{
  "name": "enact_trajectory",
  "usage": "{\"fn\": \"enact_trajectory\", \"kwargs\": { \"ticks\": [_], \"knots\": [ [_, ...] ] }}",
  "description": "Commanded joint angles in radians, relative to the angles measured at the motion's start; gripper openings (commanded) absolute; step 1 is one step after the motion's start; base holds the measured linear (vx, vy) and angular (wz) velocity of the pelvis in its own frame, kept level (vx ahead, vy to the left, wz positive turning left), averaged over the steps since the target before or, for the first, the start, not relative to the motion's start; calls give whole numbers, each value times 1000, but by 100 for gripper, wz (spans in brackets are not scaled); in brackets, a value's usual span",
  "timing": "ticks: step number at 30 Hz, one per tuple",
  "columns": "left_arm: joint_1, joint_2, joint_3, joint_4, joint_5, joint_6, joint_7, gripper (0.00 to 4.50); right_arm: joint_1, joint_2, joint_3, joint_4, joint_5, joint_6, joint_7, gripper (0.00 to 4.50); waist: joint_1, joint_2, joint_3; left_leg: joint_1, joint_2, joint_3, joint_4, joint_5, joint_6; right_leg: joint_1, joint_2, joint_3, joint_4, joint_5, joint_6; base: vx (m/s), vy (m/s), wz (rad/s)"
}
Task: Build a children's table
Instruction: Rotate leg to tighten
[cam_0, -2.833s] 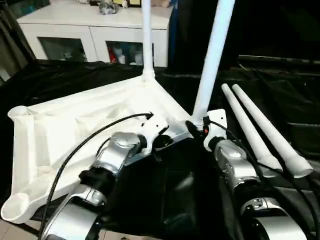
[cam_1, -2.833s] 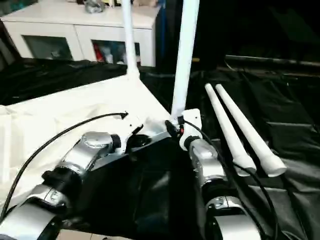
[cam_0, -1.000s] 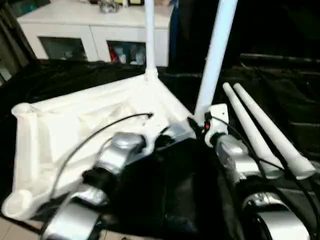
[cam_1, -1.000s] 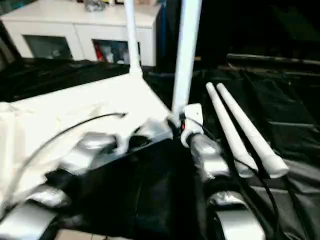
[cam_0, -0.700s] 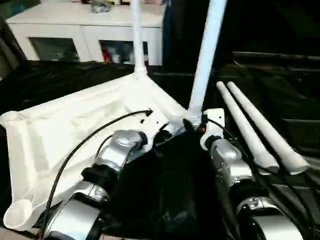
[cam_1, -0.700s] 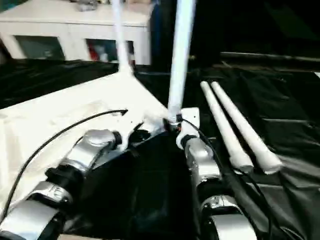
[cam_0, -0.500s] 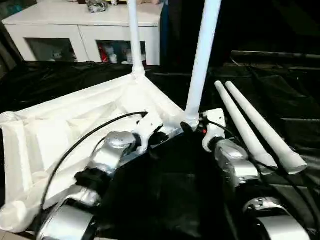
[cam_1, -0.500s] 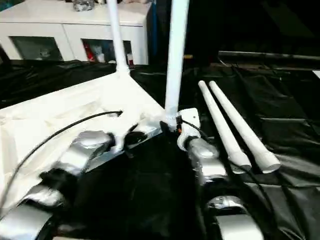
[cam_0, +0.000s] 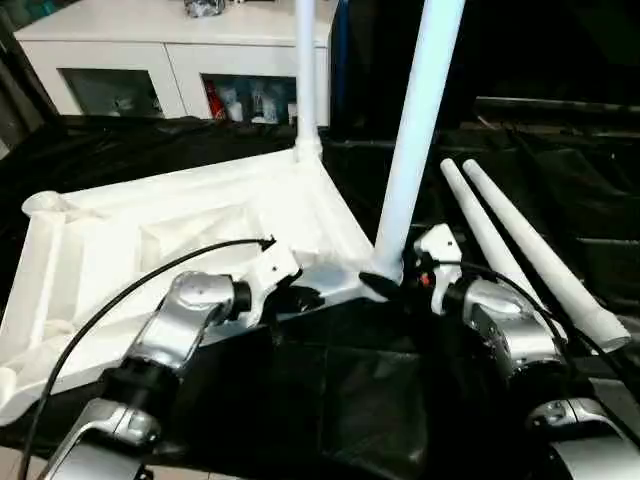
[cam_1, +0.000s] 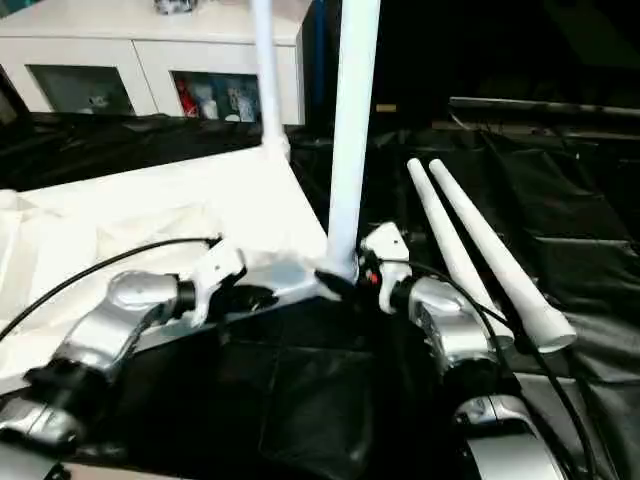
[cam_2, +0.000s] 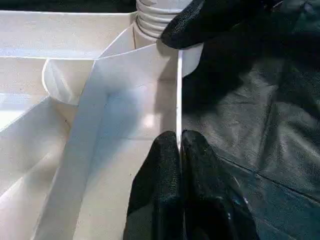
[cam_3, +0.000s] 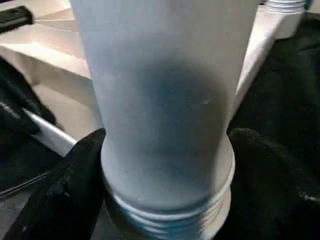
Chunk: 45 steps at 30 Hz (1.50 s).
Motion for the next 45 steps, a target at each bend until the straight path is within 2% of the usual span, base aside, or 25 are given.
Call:
{"fn": "enact_trajectory", "kwargs": {
  "ticks": [1, 5, 6, 9, 10, 11, 13, 15, 16, 17, 19, 20, 21, 23, 24, 25, 28, 30, 33, 35, 36, 40, 42, 43, 45],
  "knots": [
    [27, 0, 3, -1, -38, 3, -27, 0, -11, -9, -10, -11, 23, -20, 16, 352, 3, -16, -61, 14, 32, -12, -59, -150, 91, 53, -57, 47, -68, -79, -260, 0, 0, 0],
    [36, 3, 3, -19, -40, 15, -31, 0, -8, 0, -8, -17, 36, -15, 42, 333, 1, -18, -62, 14, 31, -13, -60, -155, 76, 53, -58, 48, -68, -100, -248, 0, 0, 0],
    [37, 3, 2, -21, -39, 16, -31, 0, -5, 1, -7, -20, 37, -14, 45, 310, 1, -17, -63, 14, 31, -14, -59, -146, 78, 53, -58, 48, -67, -90, -250, 0, 0, 0],
    [39, 1, 2, -25, -38, 21, -30, 0, 2, 5, -6, -23, 39, -8, 49, 309, 2, -17, -65, 12, 30, -13, -56, -118, 90, 54, -56, 48, -61, -41, -259, 0, 0, 0],
    [38, -1, 1, -24, -37, 22, -27, 0, 5, 8, -8, -22, 38, -5, 43, 300, 2, -13, -66, 13, 30, -13, -55, -115, 92, 54, -56, 47, -60, -32, -261, 0, 0, 0],
    [38, -1, 1, -23, -36, 23, -25, 0, 5, 9, -8, -21, 37, -5, 40, 300, 1, -15, -66, 12, 29, -13, -55, -114, 95, 53, -55, 47, -60, -25, -264, 0, 0, 0],
    [27, -16, 2, -1, -23, 29, 15, 0, 4, 28, -23, 12, 14, 13, -65, 285, 0, -15, -64, 12, 29, -12, -56, -123, 92, 53, -56, 47, -62, -38, -263, 0, 0, 0],
    [14, -29, 4, 20, -13, 31, 46, 0, 2, 40, -29, 29, -2, 12, -134, 281, -5, -16, -60, 15, 28, -13, -60, -148, 73, 50, -56, 48, -69, -92, -252, 0, 0, 0],
    [-6, -50, 6, 51, 6, 39, 98, 0, 3, 62, -42, 48, -20, 15, -235, 279, -5, -11, -59, 17, 28, -14, -61, -160, 63, 49, -57, 49, -72, -115, -248, 0, 0, 0],
    [-28, -67, 8, 82, 26, 43, 152, 0, 1, 79, -52, 60, -28, 19, -308, 278, -7, -14, -58, 21, 27, -14, -63, -176, 46, 48, -58, 51, -77, -147, -238, 0, 0, 0],
    [-43, -79, 10, 105, 40, 46, 191, 0, -1, 89, -58, 68, -32, 23, -356, 277, -8, -13, -55, 24, 25, -15, -68, -206, 24, 46, -57, 52, -84, -203, -220, 0, 0, 0],
    [-97, -127, 33, 175, 58, 68, 317, 0, -6, 121, -56, 90, -63, 32, -497, 277, -8, -13, -52, 26, 25, -15, -69, -235, 13, 44, -58, 53, -90, -256, -205, 0, 0, 0],
    [-122, -152, 44, 204, 61, 79, 371, 0, -9, 140, -58, 100, -72, 41, -560, 277, -8, -9, -49, 34, 24, -15, -73, -264, -3, 37, -57, 56, -97, -303, -192, 0, 0, 0],
    [-154, -186, 50, 241, 67, 79, 433, 0, -15, 175, -64, 113, -75, 56, -644, 277, -6, -11, -47, 38, 21, -18, -75, -298, -13, 35, -59, 60, -105, -365, -172, 0, 0, 0],
    [-163, -198, 49, 250, 68, 78, 447, 0, -17, 187, -64, 116, -77, 57, -666, 277, -5, -13, -48, 39, 22, -19, -77, -301, -13, 35, -59, 61, -107, -367, -167, 0, 0, 0],
    [-171, -208, 48, 258, 68, 76, 457, 0, -19, 198, -62, 118, -80, 58, -685, 277, -5, -9, -48, 37, 21, -22, -80, -312, -11, 35, -60, 62, -108, -371, -163, 0, 0, 0],
    [-179, -236, 35, 260, 68, 51, 442, 0, -20, 243, -55, 105, -78, 41, -682, 277, -6, -5, -51, 36, 23, -25, -86, -319, -3, 41, -60, 61, -107, -326, -163, 0, 0, 0],
    [-175, -241, 26, 253, 68, 21, 414, 0, -21, 256, -55, 98, -65, 28, -660, 332, -8, -6, -54, 30, 24, -25, -87, -296, 7, 46, -59, 60, -102, -253, -177, 0, 0, 0],
    [-170, -237, 22, 257, 64, -5, 381, 0, -27, 256, -58, 97, -54, 22, -648, 356, -11, -9, -54, 24, 21, -25, -86, -284, 22, 51, -61, 60, -101, -245, -177, 0, 0, 0],
    [-161, -226, 21, 254, 62, -12, 355, 0, -31, 244, -57, 89, -46, 19, -624, 389, -12, -10, -55, 24, 21, -24, -84, -267, 29, 52, -62, 59, -101, -242, -178, 0, 0, 0],
    [-154, -218, 17, 249, 62, -26, 336, 0, -32, 234, -53, 82, -44, 18, -603, 389, -10, -10, -55, 26, 21, -23, -82, -263, 35, 50, -62, 60, -102, -241, -183, 0, 0, 0],
    [-120, -187, 11, 209, 43, -54, 246, 0, -34, 191, -44, 66, -49, 5, -515, 394, -10, -13, -58, 20, 20, -21, -78, -209, 53, 56, -62, 59, -96, -195, -194, 0, 0, 0],
    [-77, -144, 5, 149, 11, -55, 146, 0, -36, 133, -38, 48, -37, -1, -384, 394, -11, -17, -59, 12, 20, -20, -75, -168, 76, 62, -61, 57, -88, -147, -208, 0, 0, 0],
    [-73, -139, 4, 145, 8, -54, 138, 0, -36, 127, -38, 45, -34, 0, -368, 394, -7, -15, -61, 16, 20, -19, -72, -166, 80, 59, -61, 57, -88, -141, -213, 0, 0, 0],
    [-58, -117, 1, 128, 1, -50, 107, 0, -35, 101, -32, 32, -23, 4, -297, 394, -3, -15, -66, 17, 22, -15, -66, -114, 104, 58, -56, 58, -76, -50, -240, 0, 0, 0]
  ]
}}
